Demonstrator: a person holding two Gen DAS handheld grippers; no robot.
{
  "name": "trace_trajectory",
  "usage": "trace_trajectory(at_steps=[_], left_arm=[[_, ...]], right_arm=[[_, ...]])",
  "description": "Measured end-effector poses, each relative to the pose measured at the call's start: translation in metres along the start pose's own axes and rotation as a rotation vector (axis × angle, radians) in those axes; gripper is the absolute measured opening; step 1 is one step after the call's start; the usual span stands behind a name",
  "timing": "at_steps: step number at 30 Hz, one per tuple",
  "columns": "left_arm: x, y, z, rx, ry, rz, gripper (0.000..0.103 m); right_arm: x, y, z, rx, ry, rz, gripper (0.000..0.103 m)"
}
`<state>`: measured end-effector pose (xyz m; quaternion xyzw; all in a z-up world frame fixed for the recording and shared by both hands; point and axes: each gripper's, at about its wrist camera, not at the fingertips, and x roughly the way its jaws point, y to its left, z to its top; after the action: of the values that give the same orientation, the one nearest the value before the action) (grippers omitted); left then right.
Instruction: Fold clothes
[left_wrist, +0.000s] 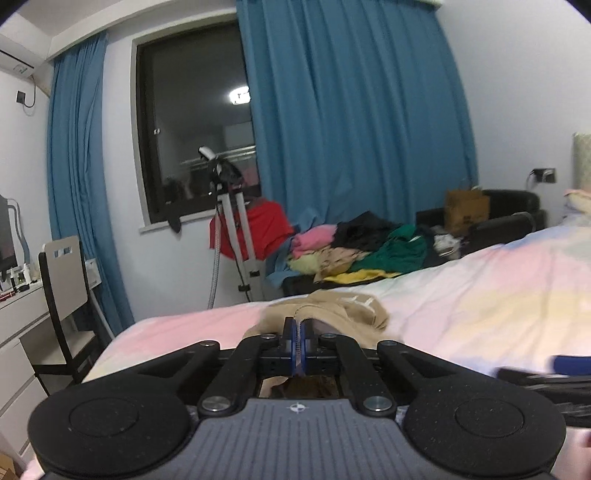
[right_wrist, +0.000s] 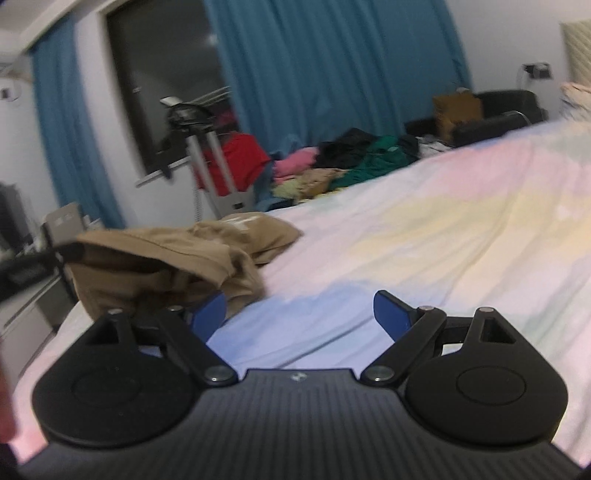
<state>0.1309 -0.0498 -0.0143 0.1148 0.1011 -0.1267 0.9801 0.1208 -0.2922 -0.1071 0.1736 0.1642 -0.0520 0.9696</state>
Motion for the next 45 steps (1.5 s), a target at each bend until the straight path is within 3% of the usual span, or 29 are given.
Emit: trace_trajectory(at_steps=[8,11,14,19,23,27,32,36,40,43,45], left_arm=[[-0.096,0.005,0.016,-0.065,-0.087,-0.101,0.002],[-0.112,0.005,0.012,-0.099,-0.119,-0.134,0.002],[-0.124,0.008,0.005,-0.142,-0.143,-0.162,0.002],[-0.130,0.021,-0.011,-0.244,-0.158,-0.191,0.002],[-0.123,0.033,-0.023,-0.257,-0.148,-0.138,0.002],[-0.105,0.033,-0.041,-0.258,-0.056,-0.064,0.002],[-0.095,0.025,-0.056,-0.252,0.040,-0.095,0.002],[-0.102,0.012,-0.058,-0.215,-0.001,-0.117,0.002],[-0.110,0.001,-0.054,-0.220,-0.084,-0.098,0.002],[-0.112,0.009,-0.052,-0.278,-0.091,-0.064,0.002],[-0.114,0.015,-0.052,-0.296,-0.090,-0.040,0.002]], right_arm=[[-0.039,0.032,0.004,-0.076,-0.002,0.200,0.089],[-0.060,0.049,0.005,-0.130,-0.002,0.301,0.089],[-0.074,0.070,0.001,-0.209,-0.003,0.349,0.089],[-0.057,0.091,-0.008,-0.266,0.029,0.292,0.088],[-0.034,0.081,-0.008,-0.193,0.063,0.183,0.088],[-0.030,0.061,-0.001,-0.129,0.065,0.102,0.088],[-0.037,0.029,0.013,0.001,0.113,0.072,0.088],[-0.037,0.015,0.014,0.012,0.169,0.008,0.088],[-0.010,0.031,-0.011,-0.139,0.332,-0.070,0.088],[0.002,0.029,-0.023,-0.116,0.423,-0.038,0.088],[-0.003,0.028,-0.021,-0.106,0.412,-0.043,0.088]])
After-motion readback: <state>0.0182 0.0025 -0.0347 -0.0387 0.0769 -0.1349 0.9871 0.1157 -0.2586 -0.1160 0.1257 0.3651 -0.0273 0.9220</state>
